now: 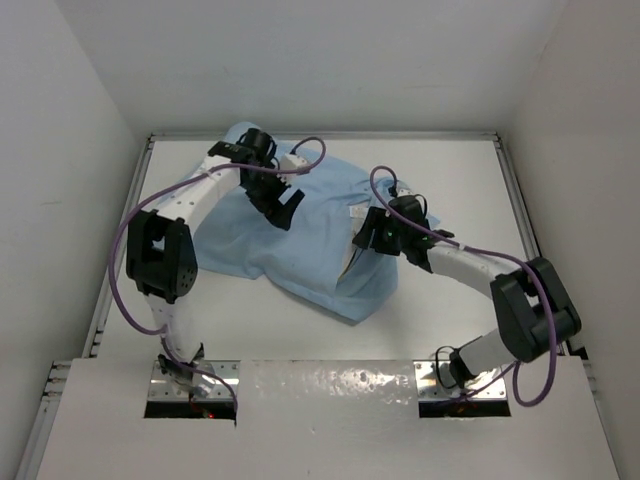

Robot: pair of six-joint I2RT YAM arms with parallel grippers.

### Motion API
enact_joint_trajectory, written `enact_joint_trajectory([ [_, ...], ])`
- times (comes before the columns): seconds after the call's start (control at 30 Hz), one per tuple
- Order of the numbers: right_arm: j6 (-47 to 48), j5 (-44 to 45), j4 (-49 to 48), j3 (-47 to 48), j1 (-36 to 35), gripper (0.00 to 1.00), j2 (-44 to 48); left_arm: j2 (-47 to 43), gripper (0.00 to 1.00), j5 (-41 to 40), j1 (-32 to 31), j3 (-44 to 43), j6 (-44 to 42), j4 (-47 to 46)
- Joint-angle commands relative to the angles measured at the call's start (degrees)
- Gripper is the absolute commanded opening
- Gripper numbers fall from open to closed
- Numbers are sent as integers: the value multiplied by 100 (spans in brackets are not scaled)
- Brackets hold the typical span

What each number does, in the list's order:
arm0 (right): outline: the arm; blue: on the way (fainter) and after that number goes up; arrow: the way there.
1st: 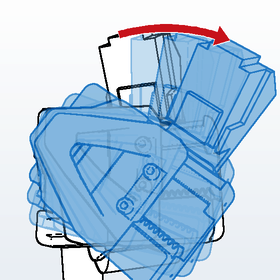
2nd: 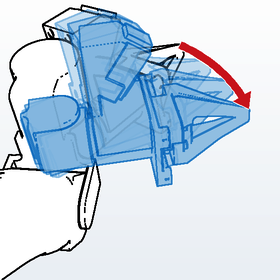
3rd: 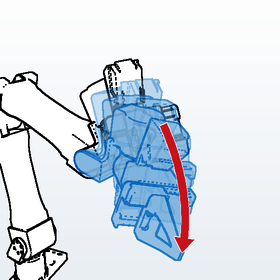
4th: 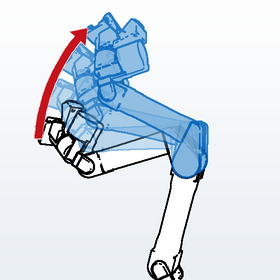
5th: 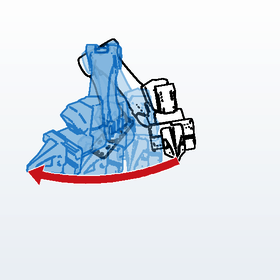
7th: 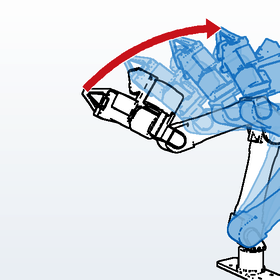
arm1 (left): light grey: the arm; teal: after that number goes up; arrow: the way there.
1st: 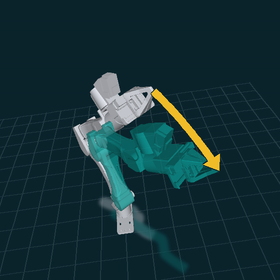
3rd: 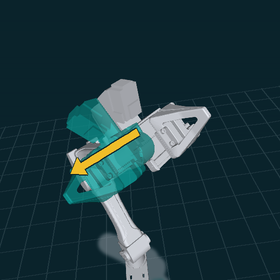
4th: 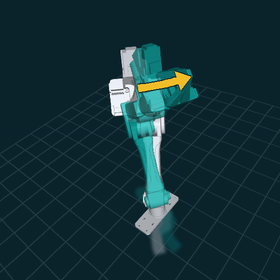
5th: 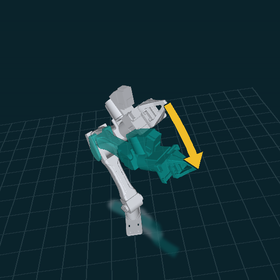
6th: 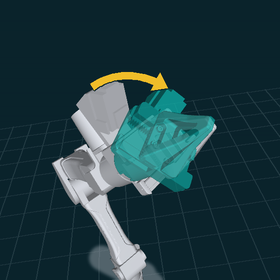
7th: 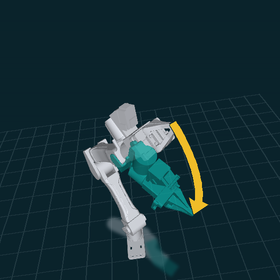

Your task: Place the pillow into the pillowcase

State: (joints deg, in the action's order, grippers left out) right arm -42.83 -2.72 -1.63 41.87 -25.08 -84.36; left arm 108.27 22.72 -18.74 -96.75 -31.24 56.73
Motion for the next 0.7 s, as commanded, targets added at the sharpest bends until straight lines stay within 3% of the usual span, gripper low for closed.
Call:
enact_joint_trajectory([
  [0.0,-463,202,-1443,137,-14,57,-256,-324,92,-392,151,410,-171,-329],
  [0.13,-516,263,-1814,366,-14,27,-923,-219,93,30,143,1024,-215,-688],
  [0.17,-533,455,-1823,331,-14,3,-951,-123,93,118,143,1105,-233,-724],
  [0.2,-542,570,-1823,253,-14,0,-934,-43,92,284,143,1245,-233,-786],
  [0.23,-473,632,-1884,-35,-6,0,-873,27,90,364,143,1307,-233,-952],
  [0.3,-132,624,-2192,-406,3,0,-513,316,62,636,143,1422,-145,-1189],
  [0.33,62,537,-2314,-755,3,0,-190,631,43,707,151,1370,-23,-1330],
  [0.37,256,144,-2377,-933,55,0,-4,808,3,751,152,1256,56,-1349],
  [0.43,879,-778,-2578,-1354,143,0,383,1299,0,751,256,694,336,-1401],
  [0.5,1197,-2289,-2667,-1584,345,0,919,1477,0,743,353,176,583,-1559],
  [0.6,1451,-3634,-2326,-1647,469,0,1385,1540,0,497,459,-176,1023,-2146],
  [0.67,1314,-3928,-2157,-1603,478,0,1649,1522,0,627,450,-239,1033,-2245],
])
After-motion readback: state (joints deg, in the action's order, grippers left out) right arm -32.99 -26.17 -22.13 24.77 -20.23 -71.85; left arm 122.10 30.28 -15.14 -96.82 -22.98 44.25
